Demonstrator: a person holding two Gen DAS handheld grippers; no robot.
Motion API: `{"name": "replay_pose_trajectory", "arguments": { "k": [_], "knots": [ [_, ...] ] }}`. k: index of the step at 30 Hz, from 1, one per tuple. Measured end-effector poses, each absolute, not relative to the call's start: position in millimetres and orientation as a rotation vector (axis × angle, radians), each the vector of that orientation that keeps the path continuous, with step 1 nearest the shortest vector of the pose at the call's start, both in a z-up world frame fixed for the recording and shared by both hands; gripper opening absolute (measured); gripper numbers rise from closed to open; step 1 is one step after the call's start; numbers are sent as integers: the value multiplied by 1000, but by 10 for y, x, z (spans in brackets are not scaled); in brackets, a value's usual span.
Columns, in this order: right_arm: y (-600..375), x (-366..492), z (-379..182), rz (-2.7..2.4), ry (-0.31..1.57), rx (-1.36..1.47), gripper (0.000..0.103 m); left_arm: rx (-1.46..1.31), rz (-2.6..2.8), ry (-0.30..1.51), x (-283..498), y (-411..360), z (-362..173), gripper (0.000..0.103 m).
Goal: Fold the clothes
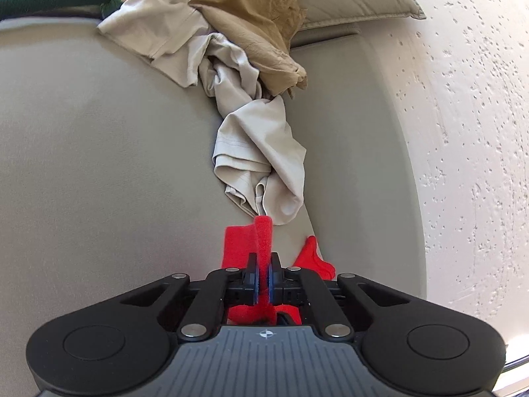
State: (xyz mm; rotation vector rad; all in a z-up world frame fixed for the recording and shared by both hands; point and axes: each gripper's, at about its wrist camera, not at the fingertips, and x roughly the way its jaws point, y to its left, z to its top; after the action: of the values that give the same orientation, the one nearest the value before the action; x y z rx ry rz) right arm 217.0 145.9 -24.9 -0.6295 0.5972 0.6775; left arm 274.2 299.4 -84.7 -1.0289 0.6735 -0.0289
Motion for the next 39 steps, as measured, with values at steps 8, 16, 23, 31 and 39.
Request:
{"name": "replay_pose_trajectory", "arguments": {
  "k": [8, 16, 23, 31, 39],
  "knots": [
    [474, 1978, 832, 375, 516, -325, 60, -851, -82, 214, 2385, 3747, -202, 2],
    [-460, 1920, 1607, 96, 463, -96, 77, -875, 49, 167, 2192, 4343, -268, 2],
    [-501, 2014, 1351, 112, 620, 73, 77, -812, 220, 367, 2276, 4546, -508, 8],
    [-566, 1752, 1065, 222, 774, 319, 77, -574, 543, 718, 2177, 4284, -529, 65],
    [-1293, 667, 1265, 223, 711, 498, 80, -605, 245, 647, 1238, 3051, 116, 68]
  ]
}}
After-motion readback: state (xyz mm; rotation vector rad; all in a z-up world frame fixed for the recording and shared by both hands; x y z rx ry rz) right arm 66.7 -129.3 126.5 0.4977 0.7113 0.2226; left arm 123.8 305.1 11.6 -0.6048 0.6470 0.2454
